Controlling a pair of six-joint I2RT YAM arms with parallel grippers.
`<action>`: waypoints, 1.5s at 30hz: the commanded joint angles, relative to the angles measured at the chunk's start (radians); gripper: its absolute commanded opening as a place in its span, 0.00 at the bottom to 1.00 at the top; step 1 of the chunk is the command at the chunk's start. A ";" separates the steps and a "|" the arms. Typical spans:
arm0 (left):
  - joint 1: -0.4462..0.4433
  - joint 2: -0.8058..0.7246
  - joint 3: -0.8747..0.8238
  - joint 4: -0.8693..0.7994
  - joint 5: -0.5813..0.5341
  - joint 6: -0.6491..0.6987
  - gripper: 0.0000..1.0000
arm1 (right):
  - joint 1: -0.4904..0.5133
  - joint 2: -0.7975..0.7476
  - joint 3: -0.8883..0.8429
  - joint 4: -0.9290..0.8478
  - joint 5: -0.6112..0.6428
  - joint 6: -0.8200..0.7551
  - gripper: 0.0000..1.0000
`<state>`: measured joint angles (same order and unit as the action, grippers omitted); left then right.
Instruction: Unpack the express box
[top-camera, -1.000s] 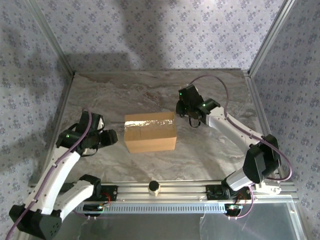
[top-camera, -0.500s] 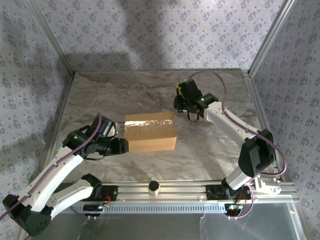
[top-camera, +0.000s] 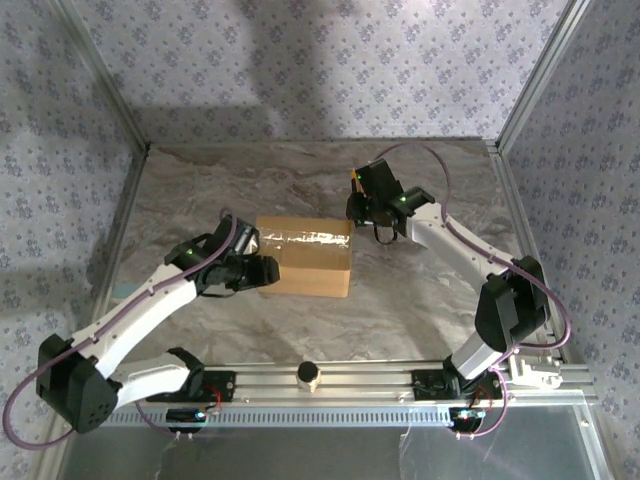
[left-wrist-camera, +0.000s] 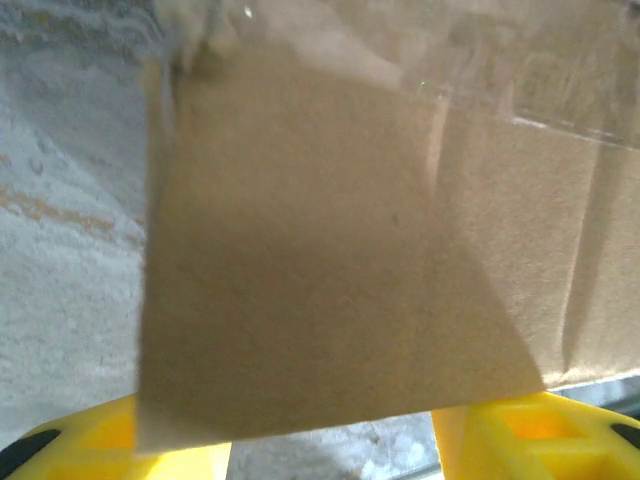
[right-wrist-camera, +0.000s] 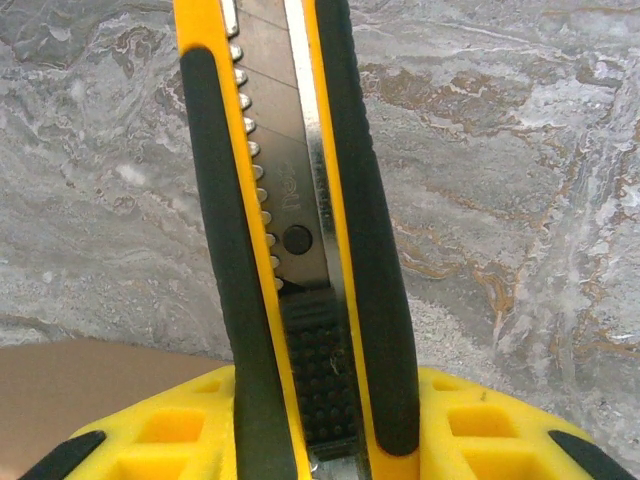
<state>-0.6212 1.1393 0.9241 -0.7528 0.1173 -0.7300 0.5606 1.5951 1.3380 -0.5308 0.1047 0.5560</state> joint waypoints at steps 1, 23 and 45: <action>0.015 0.035 0.056 0.065 -0.044 0.018 0.54 | 0.001 -0.026 -0.017 0.015 -0.033 0.008 0.00; 0.188 0.138 0.087 0.170 -0.116 0.089 0.53 | 0.150 -0.067 -0.067 -0.007 -0.008 0.065 0.00; 0.167 0.060 0.076 0.169 -0.059 0.099 0.54 | 0.360 -0.341 -0.224 -0.351 0.185 0.090 0.00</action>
<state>-0.4404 1.2243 0.9836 -0.5972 0.0368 -0.6437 0.8814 1.2858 1.1240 -0.8078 0.2314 0.6052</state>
